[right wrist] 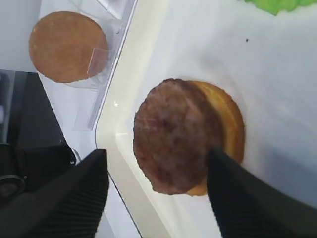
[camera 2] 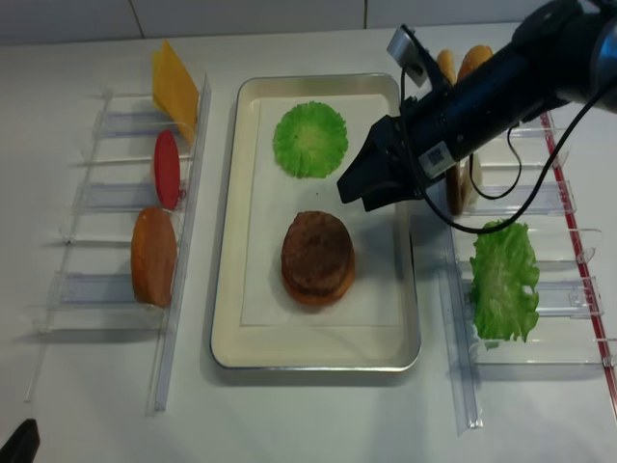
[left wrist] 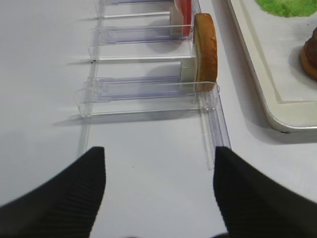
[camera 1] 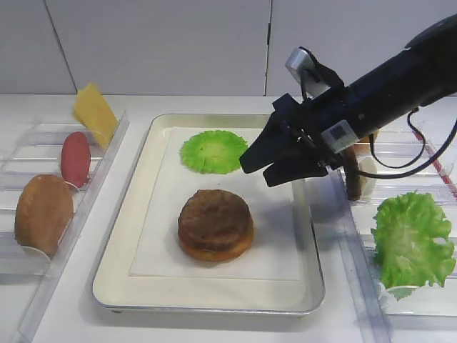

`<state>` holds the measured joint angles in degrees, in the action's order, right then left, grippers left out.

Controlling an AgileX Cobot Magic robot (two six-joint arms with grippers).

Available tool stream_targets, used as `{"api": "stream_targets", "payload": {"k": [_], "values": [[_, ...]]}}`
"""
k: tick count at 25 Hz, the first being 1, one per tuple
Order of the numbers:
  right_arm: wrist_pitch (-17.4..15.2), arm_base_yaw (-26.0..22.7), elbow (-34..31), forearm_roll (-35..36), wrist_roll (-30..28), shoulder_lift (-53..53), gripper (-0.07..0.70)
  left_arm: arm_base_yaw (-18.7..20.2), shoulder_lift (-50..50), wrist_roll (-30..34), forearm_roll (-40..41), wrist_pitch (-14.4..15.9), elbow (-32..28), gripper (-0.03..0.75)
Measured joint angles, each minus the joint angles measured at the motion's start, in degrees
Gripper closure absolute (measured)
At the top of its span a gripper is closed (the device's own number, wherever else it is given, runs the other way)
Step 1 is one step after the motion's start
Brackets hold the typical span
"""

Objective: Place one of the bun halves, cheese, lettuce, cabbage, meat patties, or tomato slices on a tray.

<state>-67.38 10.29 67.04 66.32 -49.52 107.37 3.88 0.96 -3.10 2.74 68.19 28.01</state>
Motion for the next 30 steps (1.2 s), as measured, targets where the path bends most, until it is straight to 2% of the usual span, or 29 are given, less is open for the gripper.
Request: {"api": "stream_targets", "payload": {"k": [5, 10, 12, 15, 18, 26, 28, 30], "values": [[-0.4, 0.0, 0.0, -4.3, 2.3, -3.1, 0.198, 0.0, 0.0, 0.0, 0.0, 0.0, 0.0, 0.247], [1.7, 0.0, 0.0, -8.8, 4.8, -5.6, 0.198, 0.0, 0.0, 0.0, 0.0, 0.0, 0.0, 0.247], [1.1, 0.0, 0.0, -6.6, 4.0, -6.1, 0.198, 0.0, 0.0, 0.0, 0.0, 0.0, 0.0, 0.247], [-0.4, 0.0, 0.0, 1.2, -0.1, -6.9, 0.198, 0.0, 0.0, 0.0, 0.0, 0.0, 0.0, 0.247], [-0.6, 0.0, 0.0, 5.8, -2.8, -7.1, 0.198, 0.0, 0.0, 0.0, 0.0, 0.0, 0.0, 0.247], [-0.3, 0.0, 0.0, 6.9, -3.7, -5.6, 0.198, 0.0, 0.0, 0.0, 0.0, 0.0, 0.0, 0.247], [-0.3, 0.0, 0.0, 5.3, -3.7, -6.0, 0.198, 0.0, 0.0, 0.0, 0.0, 0.0, 0.0, 0.247], [-0.5, 0.0, 0.9, 0.5, -2.0, -7.5, 0.197, 0.0, 0.0, 0.0, 0.0, 0.0, 0.0, 0.247]]}}
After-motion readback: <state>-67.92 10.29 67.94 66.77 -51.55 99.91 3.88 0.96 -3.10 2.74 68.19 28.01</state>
